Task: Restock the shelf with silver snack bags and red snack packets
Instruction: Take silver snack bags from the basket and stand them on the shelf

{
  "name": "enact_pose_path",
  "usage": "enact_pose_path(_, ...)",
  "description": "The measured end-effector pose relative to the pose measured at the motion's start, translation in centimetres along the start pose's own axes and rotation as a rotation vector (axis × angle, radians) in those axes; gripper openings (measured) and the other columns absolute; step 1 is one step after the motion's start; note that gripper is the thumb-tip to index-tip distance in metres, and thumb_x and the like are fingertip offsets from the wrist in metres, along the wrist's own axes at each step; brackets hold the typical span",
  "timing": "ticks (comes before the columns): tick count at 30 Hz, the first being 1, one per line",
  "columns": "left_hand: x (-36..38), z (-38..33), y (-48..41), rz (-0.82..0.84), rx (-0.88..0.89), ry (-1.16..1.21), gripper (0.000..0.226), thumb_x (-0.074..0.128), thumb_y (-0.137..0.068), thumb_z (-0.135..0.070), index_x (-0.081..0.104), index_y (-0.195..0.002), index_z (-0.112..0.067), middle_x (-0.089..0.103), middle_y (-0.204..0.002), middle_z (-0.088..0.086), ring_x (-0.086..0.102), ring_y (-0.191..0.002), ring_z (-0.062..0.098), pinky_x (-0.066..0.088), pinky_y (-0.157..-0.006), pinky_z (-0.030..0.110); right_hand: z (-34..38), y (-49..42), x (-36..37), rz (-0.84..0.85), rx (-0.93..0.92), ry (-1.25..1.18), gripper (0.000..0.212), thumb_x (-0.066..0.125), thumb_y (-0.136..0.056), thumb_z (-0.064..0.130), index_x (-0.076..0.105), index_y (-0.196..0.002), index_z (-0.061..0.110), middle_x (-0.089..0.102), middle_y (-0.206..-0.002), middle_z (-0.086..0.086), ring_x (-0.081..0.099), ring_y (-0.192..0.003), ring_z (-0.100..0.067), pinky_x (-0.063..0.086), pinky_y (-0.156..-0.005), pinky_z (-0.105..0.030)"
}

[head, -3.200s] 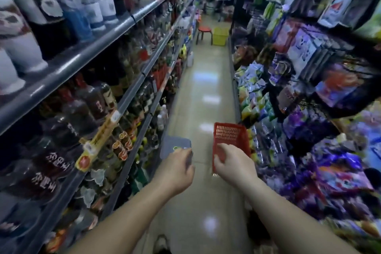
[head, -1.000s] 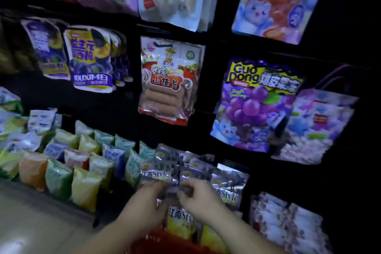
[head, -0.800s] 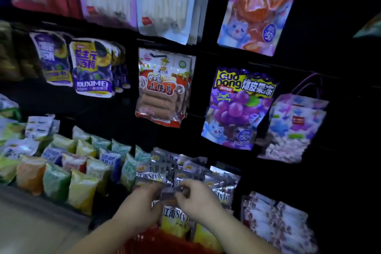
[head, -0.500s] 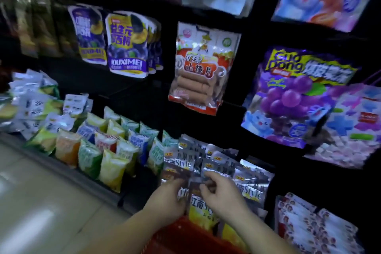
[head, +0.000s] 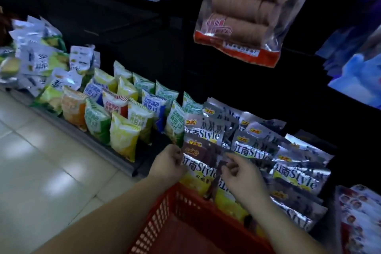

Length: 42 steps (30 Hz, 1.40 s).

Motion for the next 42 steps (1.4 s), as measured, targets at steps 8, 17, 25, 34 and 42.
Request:
enact_pose_path(8, 1.5, 1.7, -1.0, -0.06, -0.062, 0.041, 0.043, 0.087, -0.072, -0.033, 0.051, -0.095, -0.028, 0.061, -0.096, -0.001, 0.063, -0.088, 0.016, 0.057, -0.081, 0.039, -1.4, -0.6, -0.2, -0.051, 0.052, 0.321, 0.062, 0.055, -0.099, 0.046, 0.036, -0.156, 0.031, 0.04, -0.148, 0.007, 0.039, -0.139, -0.019, 0.048, -0.097, -0.038)
enact_pose_path(17, 1.9, 1.7, -2.0, 0.003, -0.043, 0.29, 0.024, 0.082, -0.085, -0.023, 0.064, -0.1, -0.024, 0.063, -0.077, 0.002, 0.064, -0.074, 0.023, 0.06, -0.076, 0.049, 0.1, 0.5, -1.0, -0.105, -0.095, 0.166, 0.052, 0.062, -0.098, 0.038, 0.051, -0.148, 0.028, 0.049, -0.138, 0.013, 0.049, -0.128, -0.012, 0.051, -0.095, -0.033)
enact_pose_path(25, 1.6, -0.3, -1.7, 0.024, -0.008, 0.27, 0.022, 0.081, -0.086, -0.028, 0.061, -0.095, -0.024, 0.064, -0.092, -0.002, 0.065, -0.088, 0.021, 0.059, -0.086, 0.044, 2.0, 2.4, -2.0, -0.098, -0.099, 0.001, 0.045, 0.066, -0.097, 0.031, 0.058, -0.141, 0.026, 0.051, -0.129, 0.018, 0.057, -0.119, -0.01, 0.051, -0.097, -0.034)
enact_pose_path(34, 2.4, 0.9, -2.2, -0.024, -0.062, 0.206, 0.01, 0.075, -0.091, -0.03, 0.065, -0.09, -0.027, 0.068, -0.087, -0.006, 0.066, -0.087, 0.018, 0.059, -0.085, 0.038, 2.9, 2.3, -1.4, -0.084, -0.066, -0.008, 0.04, 0.063, -0.098, 0.033, 0.06, -0.138, 0.028, 0.057, -0.132, 0.012, 0.058, -0.117, -0.01, 0.042, -0.091, -0.025)
enact_pose_path(42, -3.6, -2.9, -1.1, -0.007, 0.147, 0.31, 0.019, 0.067, -0.098, -0.022, 0.058, -0.082, -0.02, 0.066, -0.071, -0.001, 0.056, -0.064, 0.015, 0.048, -0.06, 0.032, 4.2, 2.3, -2.2, -0.101, -0.053, -0.139, 0.041, 0.065, -0.097, 0.029, 0.06, -0.137, 0.03, 0.058, -0.124, 0.013, 0.059, -0.111, -0.008, 0.052, -0.094, -0.035)
Point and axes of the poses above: each hand's wrist, its own y-axis away from the middle knuckle, its own x-axis out of the palm, z = x × y, the point moved 5 cm from there along -y, towards the middle knuckle
